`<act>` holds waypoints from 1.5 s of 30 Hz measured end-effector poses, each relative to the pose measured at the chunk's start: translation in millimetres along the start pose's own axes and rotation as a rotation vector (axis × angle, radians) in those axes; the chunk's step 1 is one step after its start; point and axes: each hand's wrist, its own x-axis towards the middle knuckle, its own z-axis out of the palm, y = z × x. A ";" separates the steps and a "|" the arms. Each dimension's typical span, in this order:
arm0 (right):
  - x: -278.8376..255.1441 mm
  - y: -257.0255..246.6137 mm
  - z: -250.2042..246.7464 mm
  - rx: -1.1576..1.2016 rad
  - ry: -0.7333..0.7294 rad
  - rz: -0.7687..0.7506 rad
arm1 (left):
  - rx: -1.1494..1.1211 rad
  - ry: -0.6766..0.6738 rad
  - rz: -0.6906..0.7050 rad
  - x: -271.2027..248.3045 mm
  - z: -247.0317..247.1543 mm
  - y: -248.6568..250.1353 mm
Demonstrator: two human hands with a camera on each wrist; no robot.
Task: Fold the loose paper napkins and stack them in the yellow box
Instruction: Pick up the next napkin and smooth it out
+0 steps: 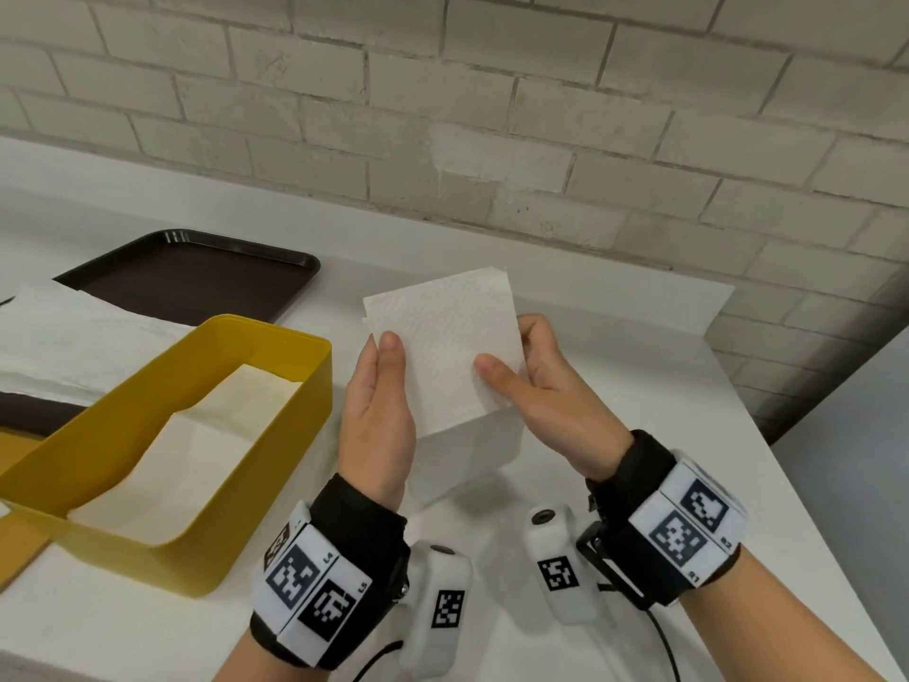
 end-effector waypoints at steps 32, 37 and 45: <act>0.9 3.9 1.0 -1.231 -0.446 -0.171 | 0.677 -0.262 -0.255 7.3 -63.8 -21.3; -2.9 15.9 10.1 -1.261 -0.512 -0.112 | 0.696 -0.152 -0.300 9.4 -66.8 -34.9; 1.5 32.7 21.1 -1.321 -0.437 -0.128 | 0.604 -0.181 -0.299 5.4 -61.3 -41.1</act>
